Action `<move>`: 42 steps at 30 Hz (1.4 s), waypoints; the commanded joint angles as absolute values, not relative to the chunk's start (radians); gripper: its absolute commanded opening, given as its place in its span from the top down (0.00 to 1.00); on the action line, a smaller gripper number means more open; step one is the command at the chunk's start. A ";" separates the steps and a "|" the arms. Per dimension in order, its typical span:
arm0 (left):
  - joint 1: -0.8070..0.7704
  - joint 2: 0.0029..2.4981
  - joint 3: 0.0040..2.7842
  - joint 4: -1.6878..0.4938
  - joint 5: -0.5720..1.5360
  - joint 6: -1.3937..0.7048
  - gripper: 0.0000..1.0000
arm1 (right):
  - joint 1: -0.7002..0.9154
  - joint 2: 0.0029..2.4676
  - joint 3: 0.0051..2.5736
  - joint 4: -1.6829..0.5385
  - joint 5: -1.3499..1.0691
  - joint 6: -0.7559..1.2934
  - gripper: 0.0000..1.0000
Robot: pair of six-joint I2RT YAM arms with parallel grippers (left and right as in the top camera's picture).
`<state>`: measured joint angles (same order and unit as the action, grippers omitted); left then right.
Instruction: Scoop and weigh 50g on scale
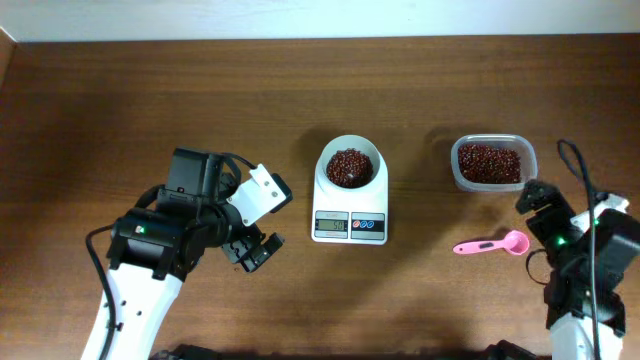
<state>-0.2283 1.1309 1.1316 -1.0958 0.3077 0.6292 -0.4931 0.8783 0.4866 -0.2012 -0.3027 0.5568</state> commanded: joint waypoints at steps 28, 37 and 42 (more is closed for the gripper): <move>-0.224 1.122 1.146 -1.094 0.307 0.645 0.01 | 0.128 0.175 0.437 -0.621 -0.223 0.191 0.01; -0.224 1.122 1.146 -1.094 0.307 0.644 0.01 | 0.143 0.003 0.151 -0.312 -0.096 0.186 0.01; -0.224 1.122 1.146 -1.094 0.307 0.645 0.01 | 0.054 0.003 0.097 -0.278 -0.091 0.059 0.01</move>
<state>-0.2276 1.1294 1.1355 -1.0958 0.3031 0.6292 0.0780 0.0128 0.1219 -0.2859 -0.1085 0.1322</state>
